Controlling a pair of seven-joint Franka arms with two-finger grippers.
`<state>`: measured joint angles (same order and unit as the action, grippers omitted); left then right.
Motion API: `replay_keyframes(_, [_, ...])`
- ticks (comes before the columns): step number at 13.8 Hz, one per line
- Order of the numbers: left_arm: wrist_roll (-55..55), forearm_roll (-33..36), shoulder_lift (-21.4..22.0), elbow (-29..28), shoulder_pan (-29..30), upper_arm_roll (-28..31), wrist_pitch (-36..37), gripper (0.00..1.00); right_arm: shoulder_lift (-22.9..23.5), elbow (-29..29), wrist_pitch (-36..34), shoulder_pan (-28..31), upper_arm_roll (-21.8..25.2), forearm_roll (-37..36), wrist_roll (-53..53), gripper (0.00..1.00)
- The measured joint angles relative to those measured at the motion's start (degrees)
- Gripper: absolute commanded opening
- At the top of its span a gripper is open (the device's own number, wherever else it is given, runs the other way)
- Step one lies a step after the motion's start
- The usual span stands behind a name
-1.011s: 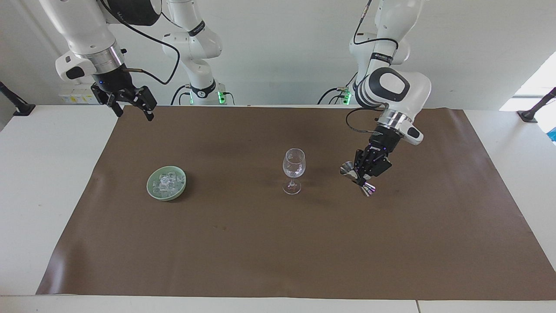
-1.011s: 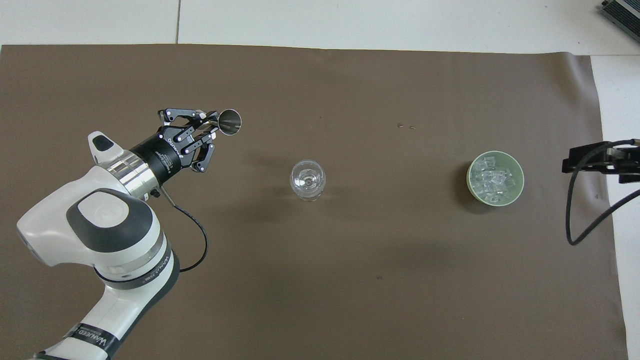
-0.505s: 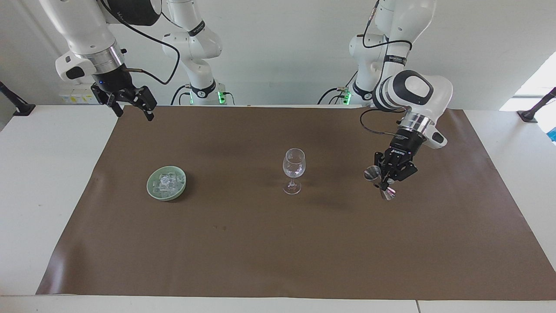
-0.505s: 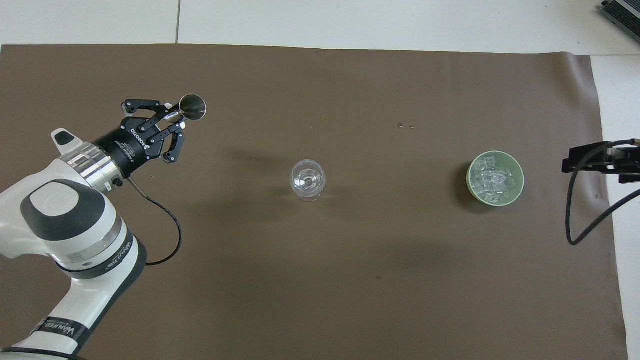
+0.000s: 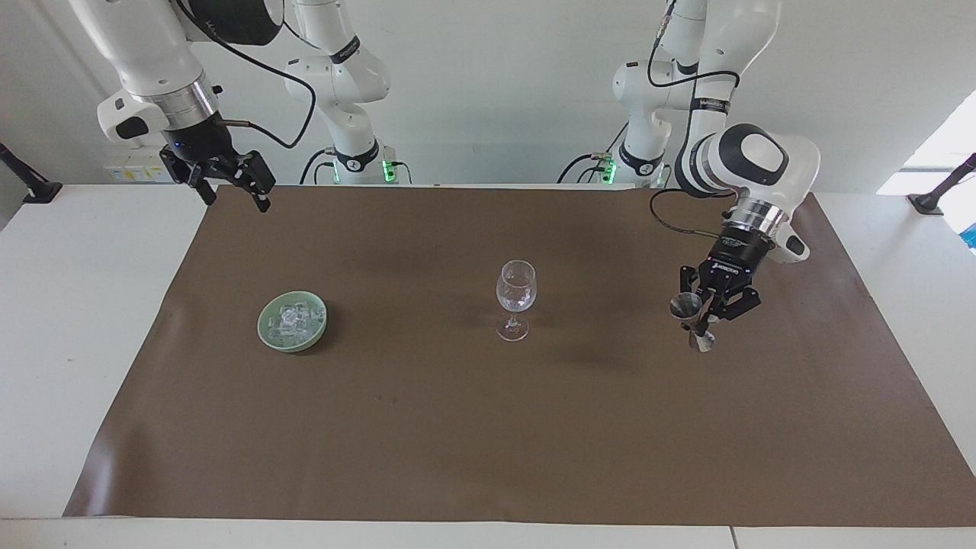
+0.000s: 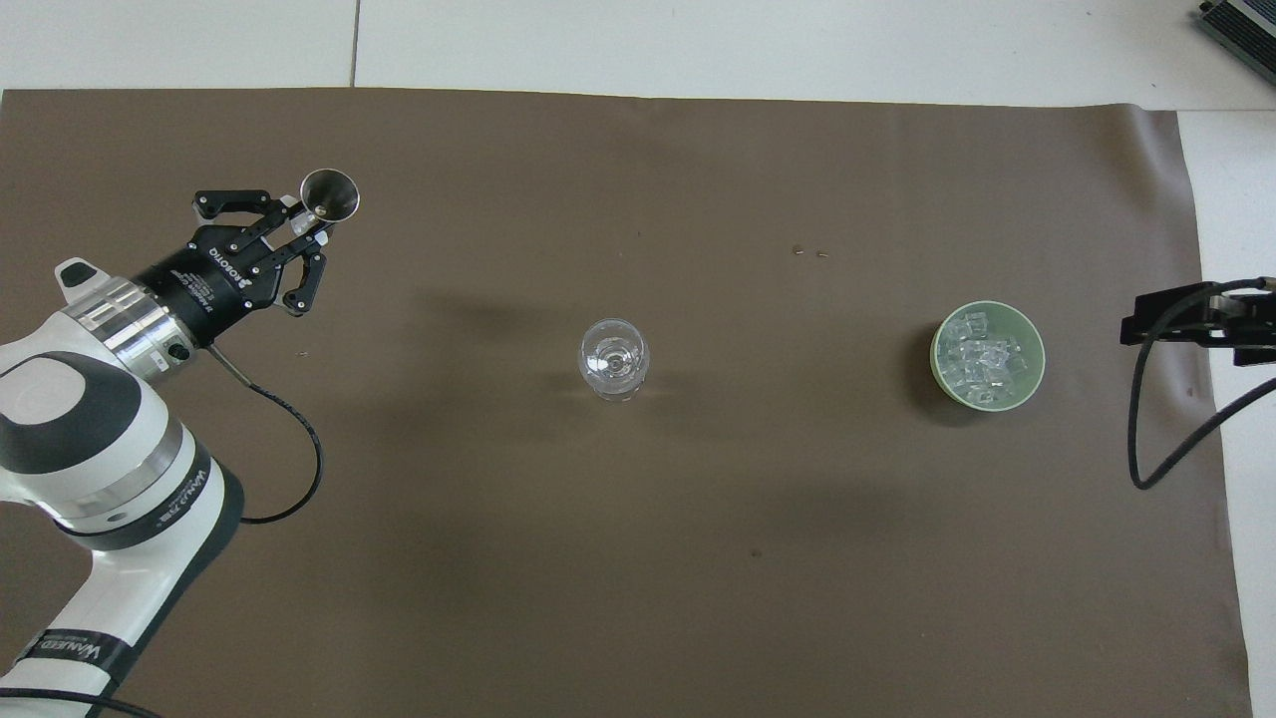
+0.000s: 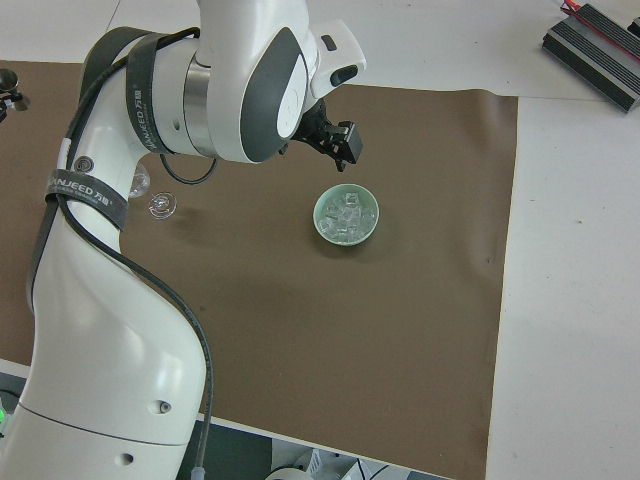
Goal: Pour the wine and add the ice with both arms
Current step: 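Turn the silver cup upright and carry it back with the left gripper, then lower the silver cup onto the table with the left gripper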
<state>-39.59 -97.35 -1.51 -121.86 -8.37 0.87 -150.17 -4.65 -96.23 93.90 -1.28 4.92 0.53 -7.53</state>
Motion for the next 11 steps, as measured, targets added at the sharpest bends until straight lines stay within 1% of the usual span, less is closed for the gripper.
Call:
replay_keyframes(1, [-1.7, 1.6, 0.0, 0.0, 1.4, 0.0, 2.0, 0.00, 0.0, 0.0, 0.0, 0.0, 0.0, 0.0, 0.0, 1.00])
replay_keyframes(5, [-8.3, 11.4, 0.2, 0.6, 7.0, 0.1, 12.3, 0.00, 0.0, 0.0, 0.0, 0.0, 0.0, 0.0, 0.0, 1.00])
replay_keyframes(7, [-9.5, 12.6, 0.3, 0.8, 9.2, 0.2, 17.3, 0.00, 0.0, 0.0, 0.0, 0.0, 0.0, 0.0, 0.0, 1.00])
replay_keyframes(11, [-15.3, 15.8, 0.3, 0.8, 9.7, 0.1, 20.3, 0.00, 0.0, 0.0, 0.0, 0.0, 0.0, 0.0, 0.0, 1.00])
